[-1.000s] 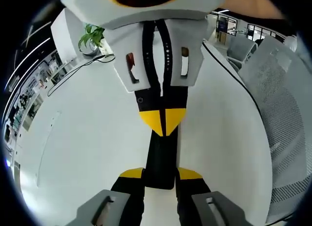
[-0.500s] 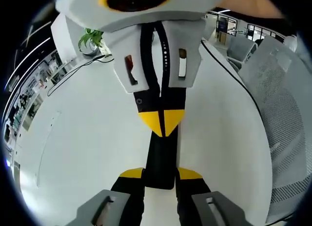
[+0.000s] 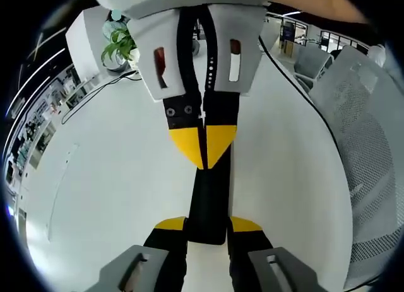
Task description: Press the specified remote control buttons in sequence, fully releasing each button before pressing the next.
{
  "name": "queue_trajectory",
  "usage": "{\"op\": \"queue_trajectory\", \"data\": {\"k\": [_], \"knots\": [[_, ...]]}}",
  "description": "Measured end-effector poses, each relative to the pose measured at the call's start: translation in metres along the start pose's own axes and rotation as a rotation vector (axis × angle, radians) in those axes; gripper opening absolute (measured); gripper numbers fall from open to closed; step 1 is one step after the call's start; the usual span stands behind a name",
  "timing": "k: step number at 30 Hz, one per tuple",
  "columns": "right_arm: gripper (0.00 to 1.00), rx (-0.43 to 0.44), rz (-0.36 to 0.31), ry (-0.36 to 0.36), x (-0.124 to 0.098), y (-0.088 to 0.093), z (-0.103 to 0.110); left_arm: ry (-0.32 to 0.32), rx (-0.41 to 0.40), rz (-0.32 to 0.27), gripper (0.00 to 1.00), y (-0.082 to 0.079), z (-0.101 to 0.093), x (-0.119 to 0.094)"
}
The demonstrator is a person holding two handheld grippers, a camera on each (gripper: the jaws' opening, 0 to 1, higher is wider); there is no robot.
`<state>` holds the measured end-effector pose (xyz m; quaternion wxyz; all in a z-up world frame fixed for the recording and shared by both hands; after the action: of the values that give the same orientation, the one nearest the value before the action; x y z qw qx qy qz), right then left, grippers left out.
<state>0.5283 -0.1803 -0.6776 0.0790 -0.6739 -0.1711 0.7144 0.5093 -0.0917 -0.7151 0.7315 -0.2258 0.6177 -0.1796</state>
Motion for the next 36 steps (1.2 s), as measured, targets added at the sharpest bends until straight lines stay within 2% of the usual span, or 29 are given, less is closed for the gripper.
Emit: {"op": "queue_trajectory", "data": {"k": [13,36], "knots": [[0.00,0.000,-0.011,0.010,-0.004,-0.006,-0.001,-0.002,0.000,0.000,0.23,0.001,-0.001,0.000],[0.00,-0.008,0.013,-0.027,0.017,-0.004,0.004,-0.001,0.001,-0.006,0.23,0.001,-0.001,-0.001]]}}
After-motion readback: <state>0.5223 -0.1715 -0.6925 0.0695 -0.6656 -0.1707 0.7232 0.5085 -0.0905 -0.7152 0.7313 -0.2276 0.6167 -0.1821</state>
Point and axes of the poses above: the point that each gripper's makers call its tool centre point, and the gripper's own axes: x roughly forward along the fingers, z roughly to its left, y roughly out of its underside, the point moved 7 cm from there along -x, roughly backward along the fingers, and after that the axes turned 6 degrees about x, right-handed, at the moved point
